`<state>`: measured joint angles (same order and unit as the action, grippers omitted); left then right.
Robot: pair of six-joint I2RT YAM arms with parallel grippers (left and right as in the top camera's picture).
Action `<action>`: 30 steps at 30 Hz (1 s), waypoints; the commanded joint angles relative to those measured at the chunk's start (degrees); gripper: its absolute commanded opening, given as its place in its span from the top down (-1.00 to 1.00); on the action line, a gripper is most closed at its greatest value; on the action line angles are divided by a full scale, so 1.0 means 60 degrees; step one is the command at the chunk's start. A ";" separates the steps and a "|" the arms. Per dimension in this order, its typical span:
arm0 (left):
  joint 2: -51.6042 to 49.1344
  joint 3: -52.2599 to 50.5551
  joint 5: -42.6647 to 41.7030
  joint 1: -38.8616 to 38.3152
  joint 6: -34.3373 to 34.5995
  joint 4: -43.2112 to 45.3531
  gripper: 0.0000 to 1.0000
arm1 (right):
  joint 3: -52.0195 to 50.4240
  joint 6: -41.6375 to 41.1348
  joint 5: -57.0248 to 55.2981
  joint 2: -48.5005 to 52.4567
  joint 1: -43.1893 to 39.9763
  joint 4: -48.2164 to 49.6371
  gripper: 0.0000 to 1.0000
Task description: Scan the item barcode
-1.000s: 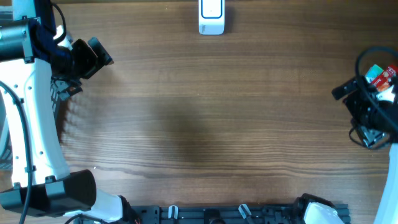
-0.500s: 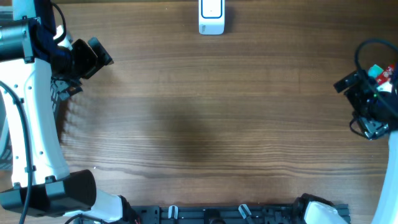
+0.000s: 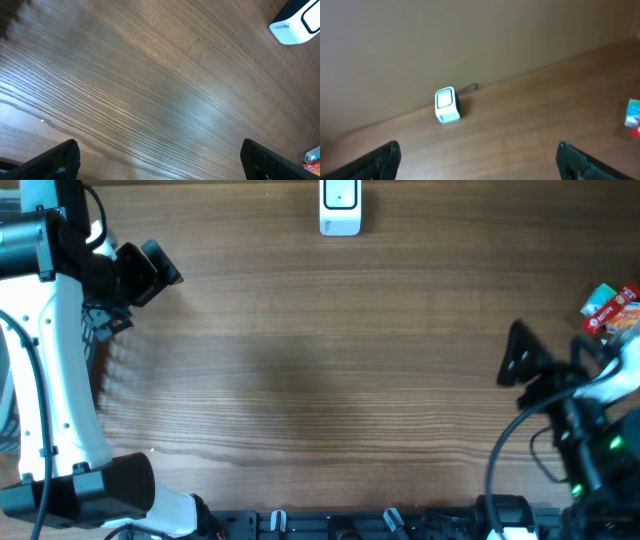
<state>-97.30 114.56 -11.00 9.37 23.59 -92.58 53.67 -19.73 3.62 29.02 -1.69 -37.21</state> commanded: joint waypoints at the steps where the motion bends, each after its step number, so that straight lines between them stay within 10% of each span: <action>1: -0.0055 -0.0058 -0.0076 -0.0044 -0.0117 0.0029 -1.00 | -0.2102 0.1104 0.1213 -0.1279 0.0040 0.1676 -0.99; 9: -0.0055 -0.0058 -0.0076 -0.0044 -0.0117 0.0029 -1.00 | -0.5960 0.2331 0.2510 -0.3151 0.0382 0.5971 -0.99; 30: -0.0055 -0.0058 -0.0076 -0.0044 -0.0117 0.0026 -1.00 | -0.8539 0.2244 -0.0386 -0.4805 0.0790 0.7373 -0.99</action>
<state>-97.30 114.56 -11.00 9.37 23.59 -92.58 5.61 -7.18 5.30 1.15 2.85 4.43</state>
